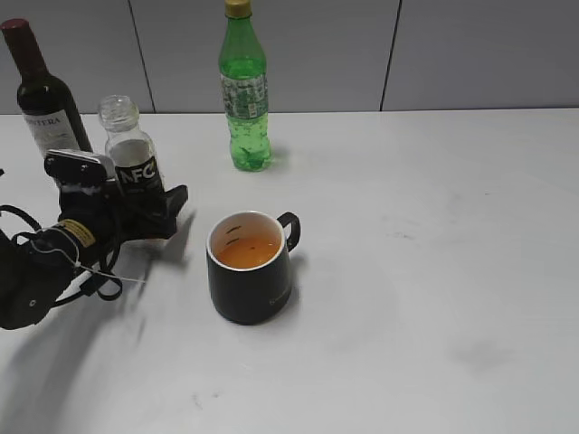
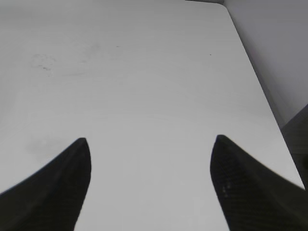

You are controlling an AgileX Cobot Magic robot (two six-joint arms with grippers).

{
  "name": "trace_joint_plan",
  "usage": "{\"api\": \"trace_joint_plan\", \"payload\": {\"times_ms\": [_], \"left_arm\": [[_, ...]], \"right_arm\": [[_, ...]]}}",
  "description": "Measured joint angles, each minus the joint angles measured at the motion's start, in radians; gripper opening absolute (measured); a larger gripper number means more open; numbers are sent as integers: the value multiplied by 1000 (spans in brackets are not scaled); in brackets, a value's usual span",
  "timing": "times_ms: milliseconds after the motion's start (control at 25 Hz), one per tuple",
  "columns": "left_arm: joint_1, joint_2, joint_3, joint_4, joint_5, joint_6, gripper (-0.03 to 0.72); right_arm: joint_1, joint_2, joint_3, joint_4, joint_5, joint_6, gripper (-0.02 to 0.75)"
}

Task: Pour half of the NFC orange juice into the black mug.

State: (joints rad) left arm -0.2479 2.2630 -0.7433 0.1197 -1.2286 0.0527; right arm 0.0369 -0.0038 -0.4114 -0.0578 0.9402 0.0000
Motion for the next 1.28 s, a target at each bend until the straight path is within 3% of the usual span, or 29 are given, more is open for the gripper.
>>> {"api": "trace_joint_plan", "payload": {"times_ms": [120, 400, 760, 1080, 1280], "left_arm": [[0, 6, 0, -1, 13, 0, 659], [0, 6, 25, -1, 14, 0, 666], [0, -78, 186, -37, 17, 0, 666], [0, -320, 360, -69, 29, 0, 661], [0, -599, 353, -105, 395, 0, 655]], "right_arm": [[0, 0, 0, 0, 0, 0, 587], [0, 0, 0, 0, 0, 0, 587], [0, 0, 0, 0, 0, 0, 587], [0, 0, 0, 0, 0, 0, 587], [0, 0, 0, 0, 0, 0, 587]]}}
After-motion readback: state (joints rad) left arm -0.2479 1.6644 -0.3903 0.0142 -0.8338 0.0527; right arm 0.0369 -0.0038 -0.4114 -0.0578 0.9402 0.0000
